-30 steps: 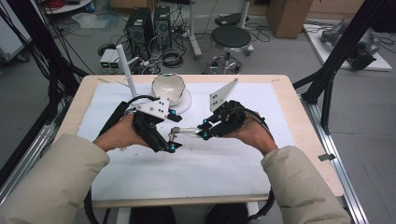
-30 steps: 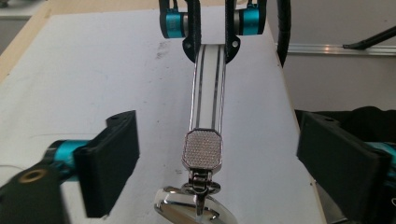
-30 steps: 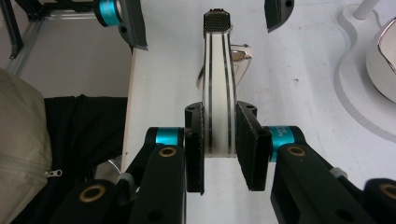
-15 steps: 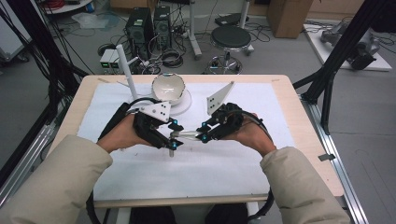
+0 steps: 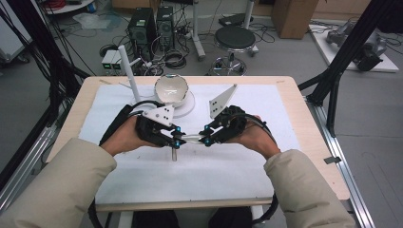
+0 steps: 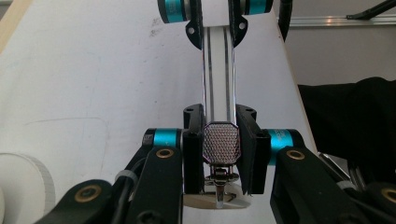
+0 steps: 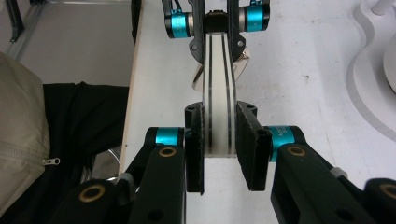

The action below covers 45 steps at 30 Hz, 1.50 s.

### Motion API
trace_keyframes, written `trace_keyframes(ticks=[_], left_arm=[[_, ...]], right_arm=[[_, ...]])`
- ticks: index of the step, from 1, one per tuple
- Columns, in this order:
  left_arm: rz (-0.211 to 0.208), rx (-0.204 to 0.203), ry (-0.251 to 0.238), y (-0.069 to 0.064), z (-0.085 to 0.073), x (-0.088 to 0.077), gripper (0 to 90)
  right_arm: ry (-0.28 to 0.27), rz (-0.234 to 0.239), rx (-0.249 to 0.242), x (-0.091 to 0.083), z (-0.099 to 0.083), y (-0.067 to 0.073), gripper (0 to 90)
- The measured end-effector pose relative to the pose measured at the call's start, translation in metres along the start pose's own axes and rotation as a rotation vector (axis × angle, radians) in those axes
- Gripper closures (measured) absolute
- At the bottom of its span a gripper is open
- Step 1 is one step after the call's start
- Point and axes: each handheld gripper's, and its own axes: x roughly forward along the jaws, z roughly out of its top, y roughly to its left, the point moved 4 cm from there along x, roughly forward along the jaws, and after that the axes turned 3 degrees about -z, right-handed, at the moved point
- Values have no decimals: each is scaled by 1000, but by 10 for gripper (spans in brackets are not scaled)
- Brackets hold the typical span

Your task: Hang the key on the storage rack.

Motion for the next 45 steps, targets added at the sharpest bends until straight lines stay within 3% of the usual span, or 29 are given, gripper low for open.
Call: trace_keyframes(ticks=[7,8,9,10,12,13,14,16,17,19,24,25,26,27,28,30,31,33,34,40,45], left_arm=[[1,14,-3,-1,1,-2,742],[6,9,-3,-2,1,-2,742],[11,9,-4,-1,1,-2,742],[12,4,-3,0,0,-3,742],[20,-5,-9,1,0,-5,742],[22,-12,-17,2,0,-6,742],[27,-15,-22,3,0,-8,742],[41,-37,-35,4,-1,-13,742],[48,-46,-44,5,-1,-16,742],[65,-67,-58,7,-2,-23,742],[105,-133,-130,16,-8,-43,742],[118,-148,-141,18,-10,-48,743],[128,-162,-154,20,-12,-52,743],[138,-172,-164,22,-14,-57,742],[150,-181,-178,25,-17,-61,742],[173,-208,-205,30,-21,-70,742],[184,-223,-217,32,-24,-74,742],[211,-247,-237,37,-30,-80,742],[225,-261,-246,40,-33,-84,742],[292,-338,-291,55,-53,-104,742],[339,-399,-300,67,-72,-119,742]], right_arm=[[-42,7,-17,1,-4,1,728],[-70,18,-8,1,-5,2,548],[-70,18,-8,1,-5,2,548],[-92,-33,2,0,-5,0,340],[-114,-88,41,-2,-5,-2,89],[-114,-88,41,-2,-5,-2,89],[-136,-172,66,-6,-7,-4,5],[-159,-185,79,-10,-9,-5,5],[-209,-216,120,-18,-14,-6,5],[-223,-232,124,-22,-18,-6,5],[-326,-325,172,-44,-42,-3,5],[-381,-371,190,-53,-53,-2,5],[-381,-371,190,-53,-53,-2,5],[-414,-395,190,-58,-59,-2,5],[-489,-409,223,-67,-72,1,5],[-544,-448,245,-75,-87,2,4],[-544,-448,245,-75,-87,2,4],[-601,-507,279,-84,-107,5,4],[-601,-507,279,-84,-107,5,4],[-683,-626,316,-91,-142,14,4],[-743,-675,359,-88,-167,18,4]])
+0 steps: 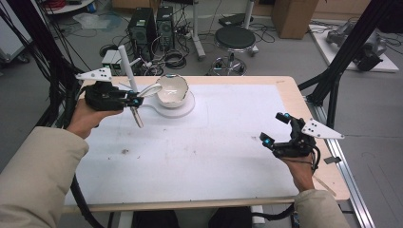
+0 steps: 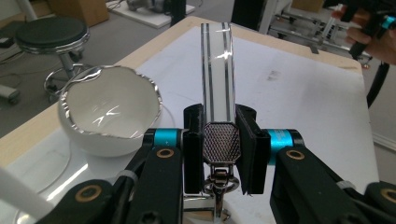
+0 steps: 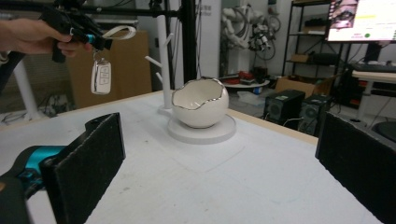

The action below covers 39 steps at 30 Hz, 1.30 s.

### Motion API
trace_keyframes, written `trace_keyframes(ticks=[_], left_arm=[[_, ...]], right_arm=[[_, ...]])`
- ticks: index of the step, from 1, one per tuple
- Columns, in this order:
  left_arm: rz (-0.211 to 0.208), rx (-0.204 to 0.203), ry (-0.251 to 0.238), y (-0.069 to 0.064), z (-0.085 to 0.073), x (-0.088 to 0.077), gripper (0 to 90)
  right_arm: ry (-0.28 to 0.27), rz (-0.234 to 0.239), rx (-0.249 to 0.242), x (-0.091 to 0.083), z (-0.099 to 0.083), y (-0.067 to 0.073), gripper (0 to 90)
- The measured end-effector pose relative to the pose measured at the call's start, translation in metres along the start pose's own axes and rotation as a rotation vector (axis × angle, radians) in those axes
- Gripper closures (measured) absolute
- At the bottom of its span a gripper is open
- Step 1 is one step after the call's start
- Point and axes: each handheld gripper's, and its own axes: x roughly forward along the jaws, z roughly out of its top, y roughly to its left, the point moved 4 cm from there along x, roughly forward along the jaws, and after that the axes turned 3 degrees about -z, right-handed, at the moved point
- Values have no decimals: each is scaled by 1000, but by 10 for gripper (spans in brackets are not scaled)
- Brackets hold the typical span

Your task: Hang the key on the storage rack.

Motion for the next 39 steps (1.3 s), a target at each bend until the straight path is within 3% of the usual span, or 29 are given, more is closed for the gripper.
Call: trace_keyframes(ticks=[7,13,16,20,26,32,39], left_arm=[[67,-82,-36,23,-15,-15,742],[107,-142,-64,41,-29,-24,742],[116,-162,-64,48,-33,-26,742],[123,-195,-101,57,-37,-28,742],[132,-238,-103,71,-44,-27,743],[138,-278,-103,83,-53,-27,743],[147,-296,-94,96,-62,-27,743]], right_arm=[[-16,-80,34,-7,-28,-6,4],[-5,-109,29,-4,-44,-6,4],[0,-120,22,-1,-49,-6,5],[-4,-137,7,2,-56,-4,4],[11,-159,-14,8,-67,2,4],[7,-177,-1,9,-73,-1,4],[16,-194,8,11,-79,-4,4]])
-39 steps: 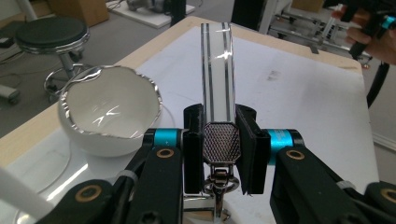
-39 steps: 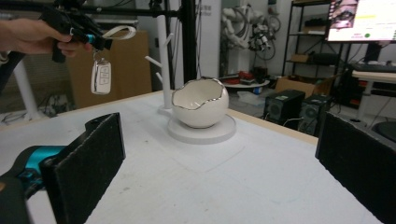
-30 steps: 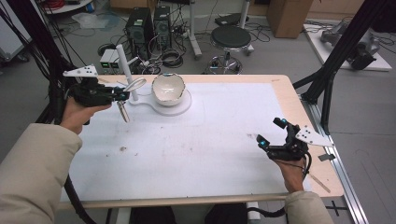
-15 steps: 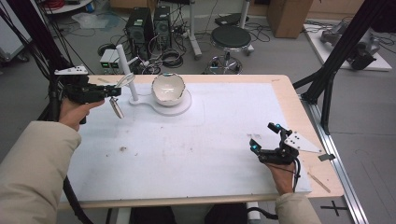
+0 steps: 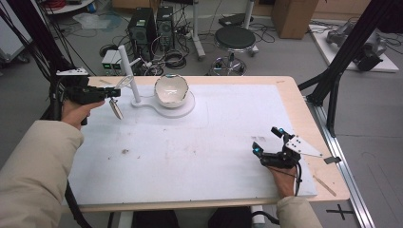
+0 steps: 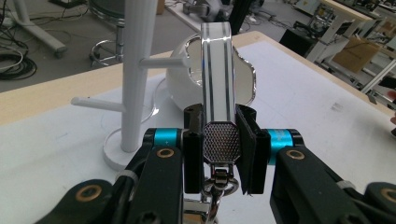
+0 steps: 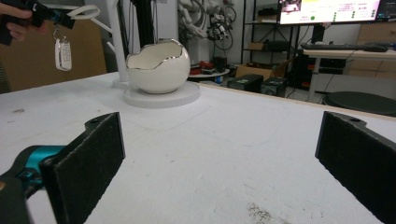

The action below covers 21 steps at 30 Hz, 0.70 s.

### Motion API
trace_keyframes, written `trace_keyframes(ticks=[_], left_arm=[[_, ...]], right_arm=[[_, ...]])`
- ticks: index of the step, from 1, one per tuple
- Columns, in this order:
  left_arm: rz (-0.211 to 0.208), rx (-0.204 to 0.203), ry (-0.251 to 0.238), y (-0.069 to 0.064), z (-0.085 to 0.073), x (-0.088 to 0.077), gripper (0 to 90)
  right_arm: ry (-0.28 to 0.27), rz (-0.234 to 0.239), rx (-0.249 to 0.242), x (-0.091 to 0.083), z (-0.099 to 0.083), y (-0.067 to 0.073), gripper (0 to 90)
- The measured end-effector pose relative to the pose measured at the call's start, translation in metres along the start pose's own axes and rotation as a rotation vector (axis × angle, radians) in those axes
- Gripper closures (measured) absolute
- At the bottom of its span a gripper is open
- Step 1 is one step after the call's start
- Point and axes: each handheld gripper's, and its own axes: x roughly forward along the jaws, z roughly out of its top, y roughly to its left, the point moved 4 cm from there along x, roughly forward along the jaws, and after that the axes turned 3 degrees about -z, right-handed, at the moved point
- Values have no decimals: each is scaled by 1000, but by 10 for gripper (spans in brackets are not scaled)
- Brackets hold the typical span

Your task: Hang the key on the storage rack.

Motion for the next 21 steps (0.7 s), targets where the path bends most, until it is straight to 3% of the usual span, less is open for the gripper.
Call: trace_keyframes(ticks=[11,21], left_arm=[[6,-59,-1,16,-7,5,742],[7,-104,-4,28,-13,8,742]], right_arm=[[10,-24,40,0,-7,-4,4],[16,-32,37,1,-7,-5,4]])
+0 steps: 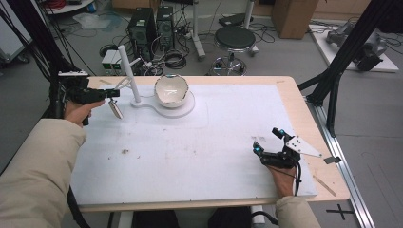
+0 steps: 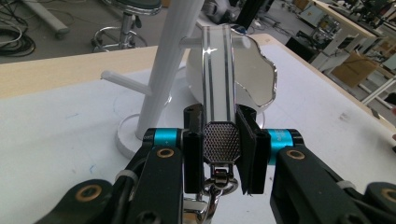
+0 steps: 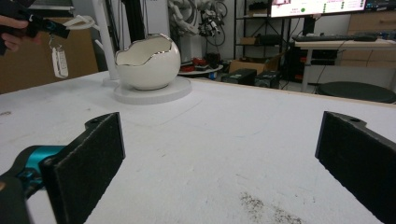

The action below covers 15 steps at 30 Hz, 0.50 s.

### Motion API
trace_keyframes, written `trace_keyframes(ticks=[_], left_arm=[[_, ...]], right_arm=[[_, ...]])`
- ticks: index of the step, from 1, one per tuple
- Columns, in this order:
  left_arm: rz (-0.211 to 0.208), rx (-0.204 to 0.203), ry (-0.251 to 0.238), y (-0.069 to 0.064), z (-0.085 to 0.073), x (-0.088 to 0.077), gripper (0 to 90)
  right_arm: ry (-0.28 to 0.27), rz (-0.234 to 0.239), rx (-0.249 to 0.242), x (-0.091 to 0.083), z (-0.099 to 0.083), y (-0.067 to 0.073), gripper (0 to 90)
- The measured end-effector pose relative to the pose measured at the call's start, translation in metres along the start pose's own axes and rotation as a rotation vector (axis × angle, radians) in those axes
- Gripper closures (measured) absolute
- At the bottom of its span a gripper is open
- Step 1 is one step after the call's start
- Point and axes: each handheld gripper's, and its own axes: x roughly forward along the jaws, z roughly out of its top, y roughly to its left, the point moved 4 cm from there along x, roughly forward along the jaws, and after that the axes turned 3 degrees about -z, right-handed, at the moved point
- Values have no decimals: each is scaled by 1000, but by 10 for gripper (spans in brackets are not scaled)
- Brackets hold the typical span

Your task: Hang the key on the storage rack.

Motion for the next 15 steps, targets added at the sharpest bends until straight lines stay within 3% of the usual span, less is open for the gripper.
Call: trace_keyframes(ticks=[10,13,15], left_arm=[[26,11,41,3,-5,9,738],[53,23,53,4,-6,10,729],[86,51,67,4,-6,10,676]], right_arm=[[7,-2,-3,0,0,1,4],[7,-2,-3,0,0,1,4],[5,-3,-4,0,0,1,4]])
